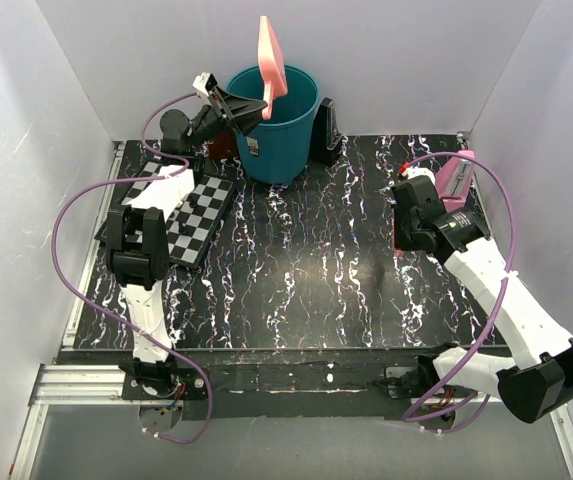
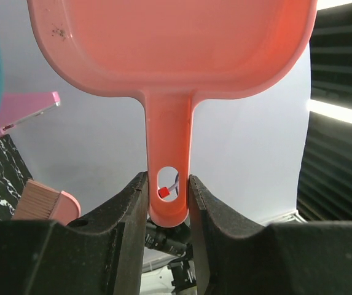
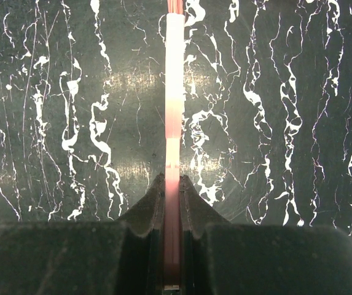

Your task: Sweep away the paper scraps from the table

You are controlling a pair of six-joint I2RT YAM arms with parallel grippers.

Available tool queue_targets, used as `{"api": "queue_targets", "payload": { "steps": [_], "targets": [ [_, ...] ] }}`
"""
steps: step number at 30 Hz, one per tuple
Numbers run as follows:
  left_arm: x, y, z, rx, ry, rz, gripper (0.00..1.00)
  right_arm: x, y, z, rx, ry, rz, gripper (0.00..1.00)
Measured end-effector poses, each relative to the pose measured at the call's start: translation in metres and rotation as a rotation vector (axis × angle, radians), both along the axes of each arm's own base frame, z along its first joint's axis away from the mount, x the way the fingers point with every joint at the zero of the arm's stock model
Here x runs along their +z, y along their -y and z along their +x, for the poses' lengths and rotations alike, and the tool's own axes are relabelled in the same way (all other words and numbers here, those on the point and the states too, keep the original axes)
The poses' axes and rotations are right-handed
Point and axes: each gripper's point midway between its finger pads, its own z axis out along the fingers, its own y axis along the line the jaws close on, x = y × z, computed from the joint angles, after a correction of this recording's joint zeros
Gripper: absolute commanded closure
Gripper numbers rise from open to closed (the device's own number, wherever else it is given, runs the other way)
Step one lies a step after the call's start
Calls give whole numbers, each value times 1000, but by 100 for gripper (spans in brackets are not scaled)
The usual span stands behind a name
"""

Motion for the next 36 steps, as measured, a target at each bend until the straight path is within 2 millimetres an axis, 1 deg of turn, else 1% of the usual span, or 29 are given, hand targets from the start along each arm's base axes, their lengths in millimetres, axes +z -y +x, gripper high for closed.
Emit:
{"api": "queue_targets", "payload": {
  "steps": [4,7,9,11,14,15,17,18,20,22,24,26,28,30,32,33,34,36],
  "targets": [
    [12,1,-10,-22,48,25,76,0,-1,1,3,9,6,99],
    [16,3,-21,-16,81,115,74,2,-5,0,18,39,44,99],
    [22,5,-34,7,119,201,74,4,-9,-2,29,61,80,99],
    [30,10,-55,29,177,297,74,10,-14,-3,39,90,127,99],
    [42,19,-96,65,302,444,74,14,-22,0,49,119,178,99],
    [44,20,-107,74,334,479,74,14,-25,1,49,124,195,99],
    [41,24,-134,98,400,570,74,9,-28,2,49,130,218,99],
    [35,25,-148,105,421,618,74,5,-29,2,47,128,229,99],
    [15,24,-170,116,442,721,75,-3,-30,0,40,126,247,99],
    [-17,17,-181,134,428,837,76,-10,-30,-2,27,130,264,99],
    [-62,7,-186,148,380,972,76,-14,-28,-4,12,143,279,99],
    [-114,-6,-193,139,306,1109,76,-17,-26,-6,-4,157,294,99],
    [-166,-21,-202,117,227,1234,76,-19,-25,-7,-21,171,310,99],
    [-212,-38,-215,90,150,1345,76,-24,-25,-8,-32,176,321,99],
    [-241,-52,-227,68,91,1424,76,-30,-25,-10,-44,168,331,99],
    [-248,-56,-230,68,75,1452,76,-33,-25,-10,-50,167,339,99],
    [-250,-59,-229,81,69,1469,76,-38,-26,-11,-57,162,348,99],
    [-248,-60,-222,125,81,1483,76,-49,-28,-14,-70,145,369,99]
  ]
}}
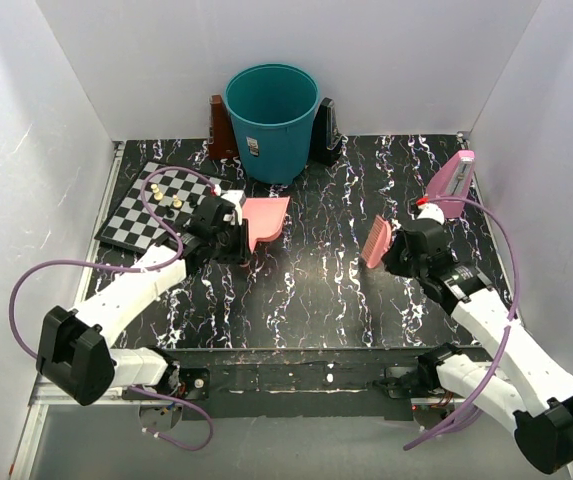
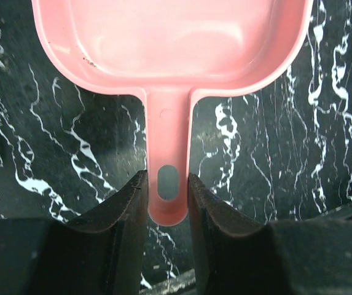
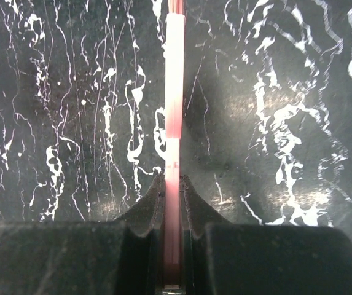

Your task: Sweep away the paper scraps from the table

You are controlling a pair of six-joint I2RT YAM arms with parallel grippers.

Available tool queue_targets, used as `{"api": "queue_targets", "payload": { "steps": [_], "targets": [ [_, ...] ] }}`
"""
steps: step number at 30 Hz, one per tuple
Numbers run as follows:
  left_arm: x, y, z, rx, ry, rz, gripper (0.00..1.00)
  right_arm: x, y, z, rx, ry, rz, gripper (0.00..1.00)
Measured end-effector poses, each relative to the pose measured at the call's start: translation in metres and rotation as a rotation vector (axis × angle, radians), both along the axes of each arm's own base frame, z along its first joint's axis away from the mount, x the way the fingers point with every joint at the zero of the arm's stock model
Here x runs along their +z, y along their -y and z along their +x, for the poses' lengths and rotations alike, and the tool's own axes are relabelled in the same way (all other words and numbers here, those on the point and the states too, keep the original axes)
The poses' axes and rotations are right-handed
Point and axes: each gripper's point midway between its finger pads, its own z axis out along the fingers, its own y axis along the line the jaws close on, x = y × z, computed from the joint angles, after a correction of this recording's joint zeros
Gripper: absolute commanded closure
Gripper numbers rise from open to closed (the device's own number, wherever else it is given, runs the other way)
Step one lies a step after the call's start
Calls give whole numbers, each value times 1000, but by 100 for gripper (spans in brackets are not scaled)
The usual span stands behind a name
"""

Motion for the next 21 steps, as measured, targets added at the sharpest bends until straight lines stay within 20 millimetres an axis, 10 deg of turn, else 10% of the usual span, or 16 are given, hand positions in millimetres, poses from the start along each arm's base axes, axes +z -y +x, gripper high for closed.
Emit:
{"api": "queue_targets", "payload": {
  "steps": [11,21],
  "targets": [
    [-41,5,27,57,61,135,76,-13,-18,-3,3,-10,142,99],
    [-71,3,48,81,86,216,76,5,-112,7,486,-311,254,99]
  ]
}}
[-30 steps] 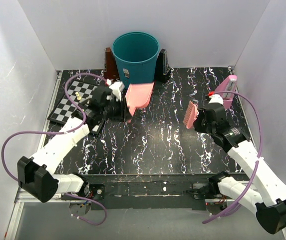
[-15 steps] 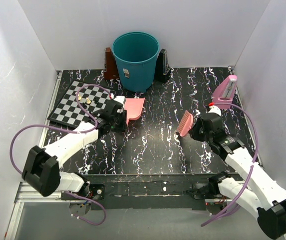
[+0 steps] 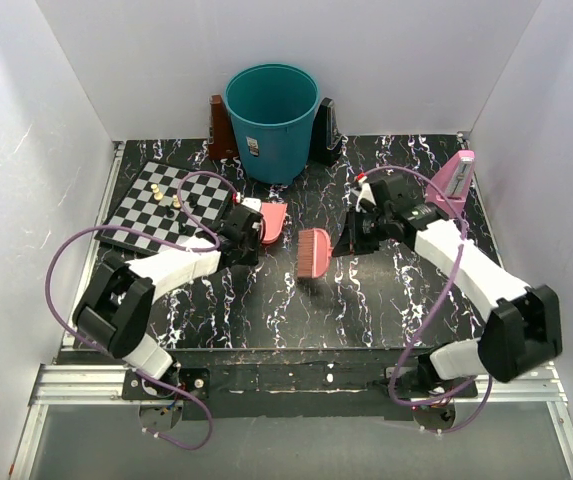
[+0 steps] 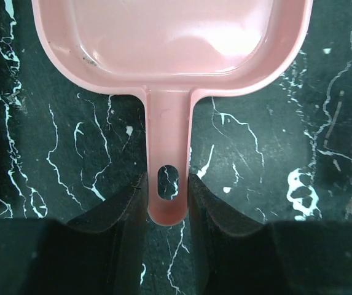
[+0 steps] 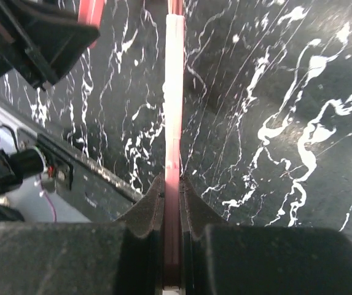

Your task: Sweep away the paper scraps from the table

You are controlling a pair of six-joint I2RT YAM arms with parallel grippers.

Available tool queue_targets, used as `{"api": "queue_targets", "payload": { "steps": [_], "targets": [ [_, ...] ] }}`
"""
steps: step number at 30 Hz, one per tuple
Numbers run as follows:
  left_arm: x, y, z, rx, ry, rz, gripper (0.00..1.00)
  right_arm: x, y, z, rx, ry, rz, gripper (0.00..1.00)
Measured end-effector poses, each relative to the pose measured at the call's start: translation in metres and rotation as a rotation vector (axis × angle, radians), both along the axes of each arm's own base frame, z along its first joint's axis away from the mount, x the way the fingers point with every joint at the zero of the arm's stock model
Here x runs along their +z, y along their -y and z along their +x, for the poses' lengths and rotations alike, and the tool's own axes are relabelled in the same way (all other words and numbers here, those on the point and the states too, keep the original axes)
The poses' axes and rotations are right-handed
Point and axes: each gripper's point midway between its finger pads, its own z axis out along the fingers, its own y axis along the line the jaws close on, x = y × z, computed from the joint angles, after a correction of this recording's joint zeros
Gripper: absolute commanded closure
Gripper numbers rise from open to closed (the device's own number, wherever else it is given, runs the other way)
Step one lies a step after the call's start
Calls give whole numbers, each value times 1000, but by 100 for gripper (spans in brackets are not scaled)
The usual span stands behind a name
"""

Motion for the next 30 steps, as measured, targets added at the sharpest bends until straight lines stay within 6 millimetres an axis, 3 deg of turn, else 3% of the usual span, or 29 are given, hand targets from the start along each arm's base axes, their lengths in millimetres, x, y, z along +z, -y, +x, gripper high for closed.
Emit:
{"api": "queue_targets", "payload": {
  "steps": [3,7,10,13,17,19,21,23,28,29,30],
  "targets": [
    [-14,-1,2,2,-22,31,76,-18,-5,-7,67,-94,-23,99],
    [-24,-2,4,4,-41,56,75,-50,14,-17,50,-235,-169,99],
    [-22,-1,8,7,-32,58,75,-59,33,-5,-17,-252,-318,99],
    [-20,0,10,7,-25,58,75,-56,70,15,-170,-198,-548,99],
    [-22,0,10,5,-27,62,73,-31,139,39,-471,-104,-897,99],
    [-22,-1,10,7,-26,65,71,-20,165,45,-570,-68,-1027,99],
    [-22,-1,11,9,-24,68,66,-16,176,46,-588,-55,-1073,99],
    [-22,-2,11,13,-21,72,60,-15,171,50,-575,-33,-1011,99],
    [-22,-4,12,24,-16,78,45,5,137,57,-556,36,-594,99],
    [-21,-5,12,26,-15,79,32,12,130,61,-552,59,-517,99],
    [-21,-5,12,30,-14,79,31,18,124,65,-549,82,-453,99]
  ]
}}
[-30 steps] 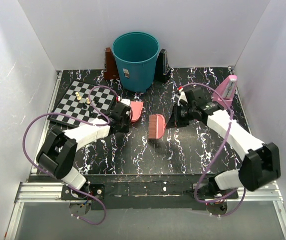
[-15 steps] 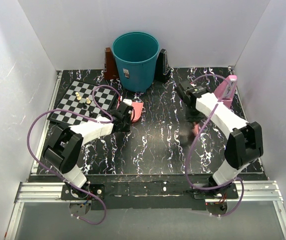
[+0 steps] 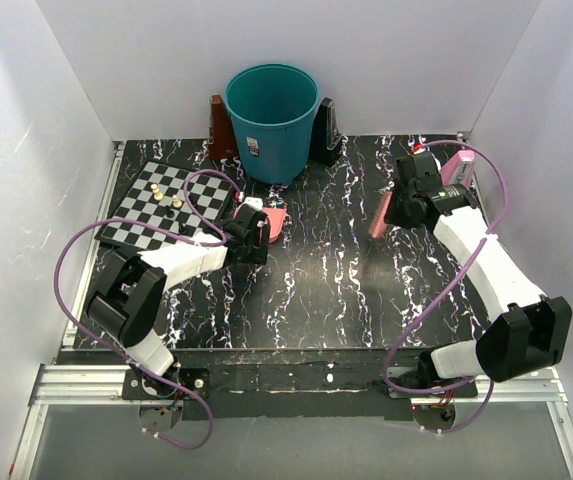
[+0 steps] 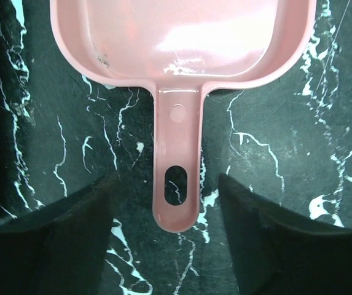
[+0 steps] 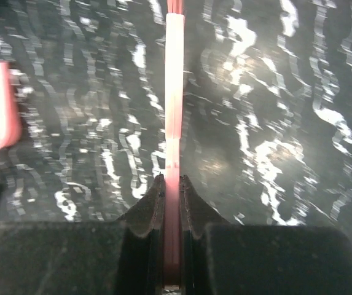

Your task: Sweep away the paper scraps from the table

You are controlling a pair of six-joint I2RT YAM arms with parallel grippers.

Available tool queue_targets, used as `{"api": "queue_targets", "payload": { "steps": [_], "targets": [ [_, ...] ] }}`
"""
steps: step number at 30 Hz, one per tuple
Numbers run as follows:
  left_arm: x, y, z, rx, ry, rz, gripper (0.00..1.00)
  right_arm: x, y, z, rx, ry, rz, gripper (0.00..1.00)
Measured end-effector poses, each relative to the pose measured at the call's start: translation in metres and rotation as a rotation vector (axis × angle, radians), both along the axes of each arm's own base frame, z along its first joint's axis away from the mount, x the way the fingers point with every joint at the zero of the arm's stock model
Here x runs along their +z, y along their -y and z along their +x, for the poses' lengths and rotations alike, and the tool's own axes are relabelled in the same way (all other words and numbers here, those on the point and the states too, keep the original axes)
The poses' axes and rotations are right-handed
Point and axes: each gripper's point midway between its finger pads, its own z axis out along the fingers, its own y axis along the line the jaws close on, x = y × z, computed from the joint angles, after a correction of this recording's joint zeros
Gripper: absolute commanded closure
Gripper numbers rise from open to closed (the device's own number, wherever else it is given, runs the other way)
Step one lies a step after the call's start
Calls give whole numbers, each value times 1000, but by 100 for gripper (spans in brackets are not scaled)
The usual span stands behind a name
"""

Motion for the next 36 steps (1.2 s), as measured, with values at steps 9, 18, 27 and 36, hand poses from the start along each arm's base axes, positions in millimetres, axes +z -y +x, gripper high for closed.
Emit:
{"api": "queue_targets", "payload": {
  "steps": [9,18,27,36],
  "targets": [
    [37,4,-2,17,72,-96,2,-6,-56,31,133,72,359,99],
    [129,9,-16,11,278,-317,2,-33,-69,66,80,27,543,50],
    [102,4,-39,8,209,-336,2,-53,-34,73,-1,23,422,14],
    [146,-2,-52,-6,318,-434,2,13,2,12,64,301,283,12]
  ]
}}
